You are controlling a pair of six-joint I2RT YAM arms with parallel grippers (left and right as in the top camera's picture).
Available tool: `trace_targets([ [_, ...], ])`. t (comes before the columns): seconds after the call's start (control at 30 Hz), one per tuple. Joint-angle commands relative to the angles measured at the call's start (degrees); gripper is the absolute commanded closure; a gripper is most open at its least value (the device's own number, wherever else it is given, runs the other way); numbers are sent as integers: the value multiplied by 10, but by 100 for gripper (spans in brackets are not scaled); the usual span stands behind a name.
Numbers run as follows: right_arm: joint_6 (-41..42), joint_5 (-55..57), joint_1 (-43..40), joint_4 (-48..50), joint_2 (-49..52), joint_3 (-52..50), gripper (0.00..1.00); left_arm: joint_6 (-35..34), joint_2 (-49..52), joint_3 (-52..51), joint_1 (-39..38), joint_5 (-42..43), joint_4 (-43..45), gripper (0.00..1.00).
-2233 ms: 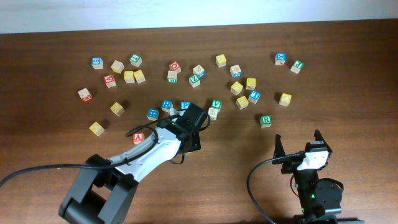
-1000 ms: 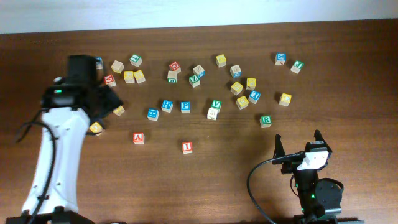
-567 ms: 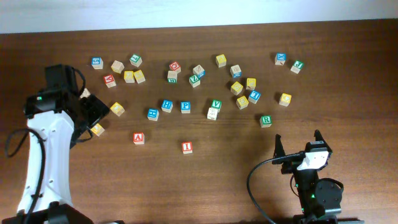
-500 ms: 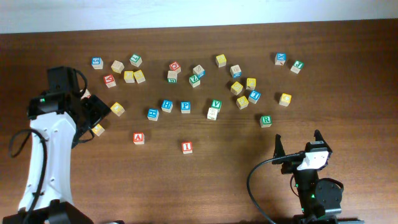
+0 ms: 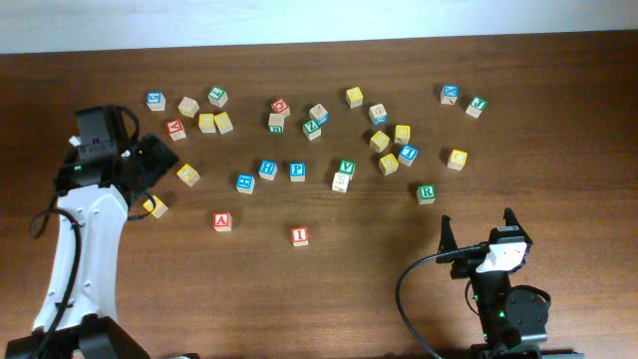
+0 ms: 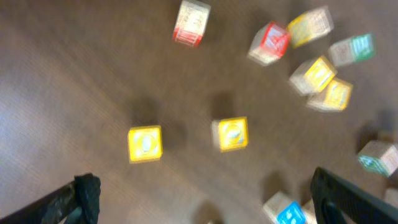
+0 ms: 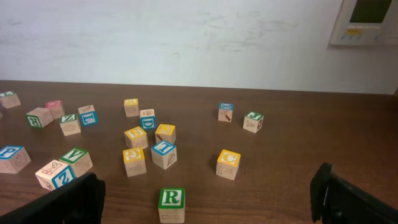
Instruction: Spell out ICRA
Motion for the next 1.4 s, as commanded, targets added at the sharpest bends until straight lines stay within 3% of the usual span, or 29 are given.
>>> trace_targets([
  [0.0, 2, 5, 3, -3, -5, -4, 2, 49, -3, -2, 0, 6, 29, 1],
  [0.2, 2, 5, 3, -3, -5, -4, 2, 74, 23, -2, -3, 52, 87, 0],
  [0.33, 2, 5, 3, -3, -5, -4, 2, 156, 73, -2, -18, 87, 142, 0],
  [0.77, 2, 5, 3, -3, -5, -4, 2, 182, 131, -2, -34, 117, 147, 0],
  [0.93, 2, 5, 3, -3, -5, -4, 2, 30, 156, -2, -38, 115, 140, 1],
  [1.2, 2, 5, 3, -3, -5, -4, 2, -39, 172, -2, -38, 111, 137, 1],
  [1.37, 2, 5, 3, -3, -5, -4, 2, -26, 170, 3, -36, 85, 133, 1],
])
